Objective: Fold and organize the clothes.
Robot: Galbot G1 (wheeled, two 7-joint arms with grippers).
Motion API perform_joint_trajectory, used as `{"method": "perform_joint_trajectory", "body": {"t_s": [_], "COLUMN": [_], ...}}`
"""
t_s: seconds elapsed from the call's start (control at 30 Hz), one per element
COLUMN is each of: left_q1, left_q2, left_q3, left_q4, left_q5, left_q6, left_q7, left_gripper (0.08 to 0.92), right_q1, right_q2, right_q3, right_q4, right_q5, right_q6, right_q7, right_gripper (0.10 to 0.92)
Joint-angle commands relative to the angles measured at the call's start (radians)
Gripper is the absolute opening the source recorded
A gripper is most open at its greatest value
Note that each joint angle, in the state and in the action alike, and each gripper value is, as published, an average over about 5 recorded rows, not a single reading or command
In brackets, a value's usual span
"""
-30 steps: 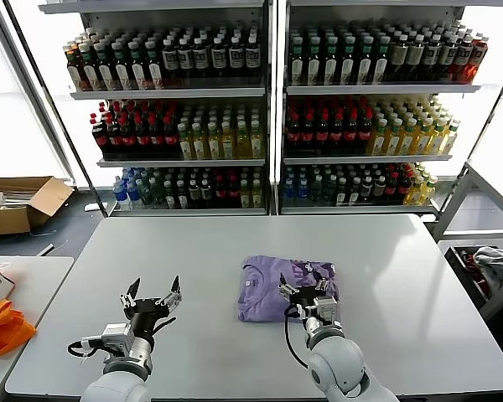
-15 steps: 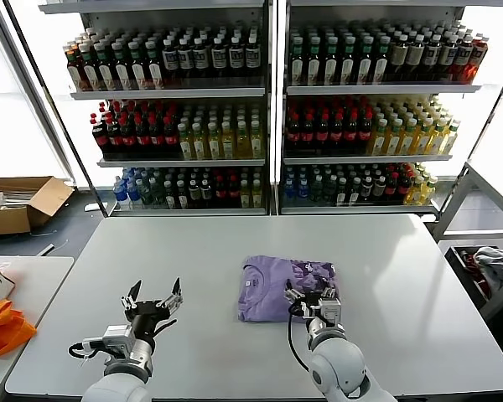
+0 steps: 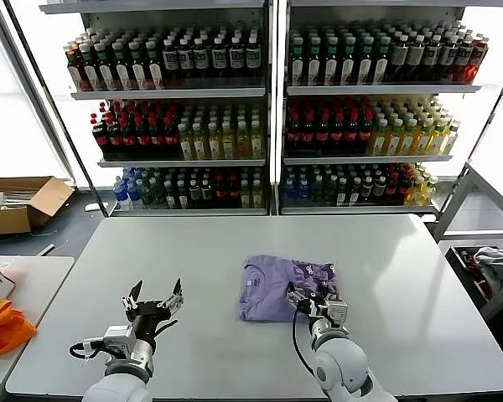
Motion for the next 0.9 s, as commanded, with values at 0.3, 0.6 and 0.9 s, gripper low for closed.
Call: {"method": "perform_joint_trajectory", "body": {"t_s": [0.3, 0.6, 0.9], "left_q1": [0.011, 0.004, 0.003], "left_q2": [-0.007, 0.002, -0.006], "left_q3": [0.002, -0.030, -0.026], "left_q4": [-0.002, -0.013, -0.009], "left_q5": [0.002, -0.003, -0.003], "left_q6": [-0.001, -0.006, -0.016], "left_q7": [0.002, 0.000, -0.001], "left_gripper": [0.823, 0.823, 0.823], "right_q1": [-0.007, 0.024, -0.019], "right_q2": [-0.020, -0.002, -0.041], "right_q3": [-0.140, -0.118, -0.040], "right_q4": [0.143, 0.083, 0.141], "right_q5": [-0.079, -0.070, -0.122], "right_q6": [-0.033, -0.081, -0.069], "right_q7": [0.021, 0.078, 0.033], "right_gripper": [0.823, 0.823, 0.823]}}
